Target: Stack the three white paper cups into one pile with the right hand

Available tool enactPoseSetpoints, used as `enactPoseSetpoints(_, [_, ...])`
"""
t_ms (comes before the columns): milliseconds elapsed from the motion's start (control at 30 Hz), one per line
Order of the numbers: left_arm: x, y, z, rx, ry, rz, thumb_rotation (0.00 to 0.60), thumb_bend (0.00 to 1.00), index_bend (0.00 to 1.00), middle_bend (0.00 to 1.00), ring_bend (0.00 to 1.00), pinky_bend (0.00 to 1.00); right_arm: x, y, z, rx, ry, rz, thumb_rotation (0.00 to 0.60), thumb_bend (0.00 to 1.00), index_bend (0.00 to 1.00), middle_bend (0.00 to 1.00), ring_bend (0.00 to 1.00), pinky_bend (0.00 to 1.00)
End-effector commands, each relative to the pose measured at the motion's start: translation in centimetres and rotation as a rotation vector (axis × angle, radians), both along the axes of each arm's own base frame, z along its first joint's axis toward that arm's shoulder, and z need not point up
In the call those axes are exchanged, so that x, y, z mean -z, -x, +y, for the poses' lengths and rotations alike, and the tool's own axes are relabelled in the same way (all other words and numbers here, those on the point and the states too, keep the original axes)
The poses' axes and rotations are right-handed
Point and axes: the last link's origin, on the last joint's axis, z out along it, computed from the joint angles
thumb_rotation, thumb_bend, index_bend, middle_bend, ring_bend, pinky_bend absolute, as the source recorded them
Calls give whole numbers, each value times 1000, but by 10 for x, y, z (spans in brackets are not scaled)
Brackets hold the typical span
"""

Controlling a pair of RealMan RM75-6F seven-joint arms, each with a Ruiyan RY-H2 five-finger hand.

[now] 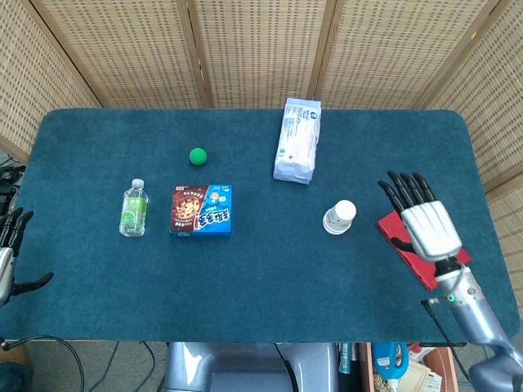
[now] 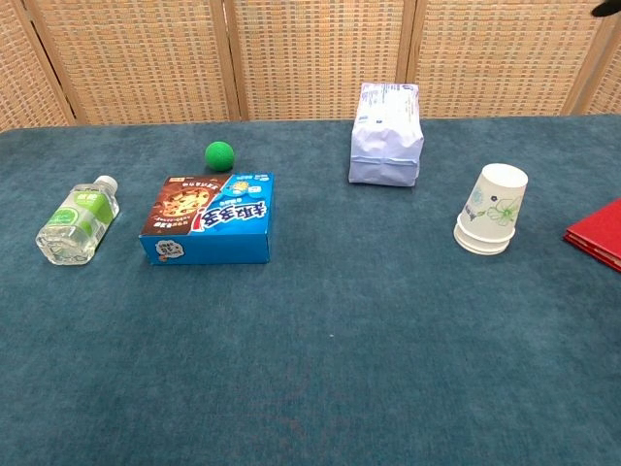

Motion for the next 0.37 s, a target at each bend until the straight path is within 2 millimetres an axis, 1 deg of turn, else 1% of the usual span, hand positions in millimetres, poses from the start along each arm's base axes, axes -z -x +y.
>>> enactPoseSetpoints(33, [5, 4, -6, 12, 4, -8, 600, 137, 0, 0, 0, 0, 6, 30, 56, 5, 28, -69, 600, 0, 0, 0, 0, 0])
enactPoseSetpoints(200, [5, 4, -9, 24, 3, -8, 600, 137, 0, 0, 0, 0, 8, 40, 73, 18, 60, -70, 600, 0, 0, 0, 0, 0])
enactPoseSetpoints(367, [5, 3, -12, 31, 2, -6, 600, 137, 0, 0, 0, 0, 10, 48, 84, 41, 67, -85, 600, 0, 0, 0, 0, 0])
